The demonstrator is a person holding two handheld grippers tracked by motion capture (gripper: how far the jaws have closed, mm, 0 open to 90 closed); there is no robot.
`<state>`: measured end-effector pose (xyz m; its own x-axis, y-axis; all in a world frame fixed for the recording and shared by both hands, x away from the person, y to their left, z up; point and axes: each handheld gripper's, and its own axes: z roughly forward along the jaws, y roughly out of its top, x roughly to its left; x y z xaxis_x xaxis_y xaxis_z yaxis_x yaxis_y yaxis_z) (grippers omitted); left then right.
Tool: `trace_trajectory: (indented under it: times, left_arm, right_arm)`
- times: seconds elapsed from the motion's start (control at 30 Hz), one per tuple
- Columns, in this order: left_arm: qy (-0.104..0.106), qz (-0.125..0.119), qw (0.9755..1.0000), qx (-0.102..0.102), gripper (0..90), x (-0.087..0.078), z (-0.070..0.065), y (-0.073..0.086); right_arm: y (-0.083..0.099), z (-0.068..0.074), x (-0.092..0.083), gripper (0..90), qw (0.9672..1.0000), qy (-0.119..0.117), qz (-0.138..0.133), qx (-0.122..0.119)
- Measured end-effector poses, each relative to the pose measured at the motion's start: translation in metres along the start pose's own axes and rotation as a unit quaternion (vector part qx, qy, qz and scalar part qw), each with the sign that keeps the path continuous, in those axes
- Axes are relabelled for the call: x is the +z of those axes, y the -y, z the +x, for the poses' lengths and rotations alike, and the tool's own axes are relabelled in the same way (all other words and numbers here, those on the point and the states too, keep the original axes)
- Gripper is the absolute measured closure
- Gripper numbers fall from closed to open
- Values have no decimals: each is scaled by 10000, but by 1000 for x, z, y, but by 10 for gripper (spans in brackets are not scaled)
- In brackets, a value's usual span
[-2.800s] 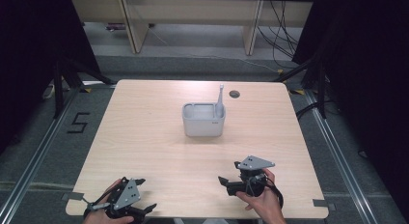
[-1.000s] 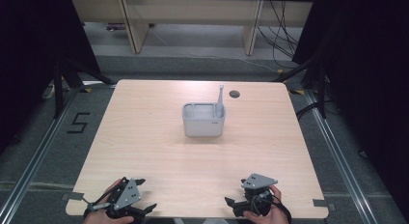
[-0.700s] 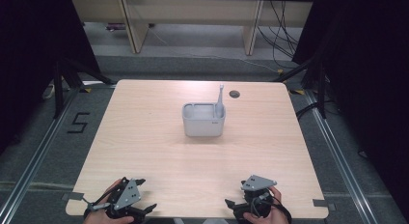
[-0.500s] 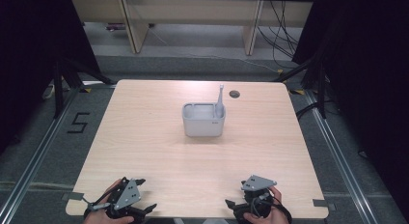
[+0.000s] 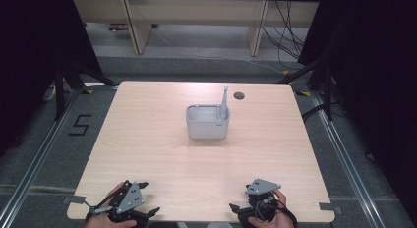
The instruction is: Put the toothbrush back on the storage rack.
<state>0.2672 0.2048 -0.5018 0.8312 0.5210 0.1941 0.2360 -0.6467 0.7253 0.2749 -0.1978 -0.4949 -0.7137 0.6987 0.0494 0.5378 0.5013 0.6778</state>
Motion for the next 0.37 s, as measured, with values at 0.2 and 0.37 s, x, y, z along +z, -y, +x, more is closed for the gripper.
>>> trace_trajectory:
  times: [0.2, 0.37]
  left_arm:
    - [2, 0, 10000, -5, 148, 0, 0, 0]
    - [-4, -3, 10000, -3, 148, 0, 0, 0]
  right_arm:
    - [0, 0, 0, 163, 10000, 11, -32, 5]
    - [0, 0, 0, 163, 10000, 25, -36, -3]
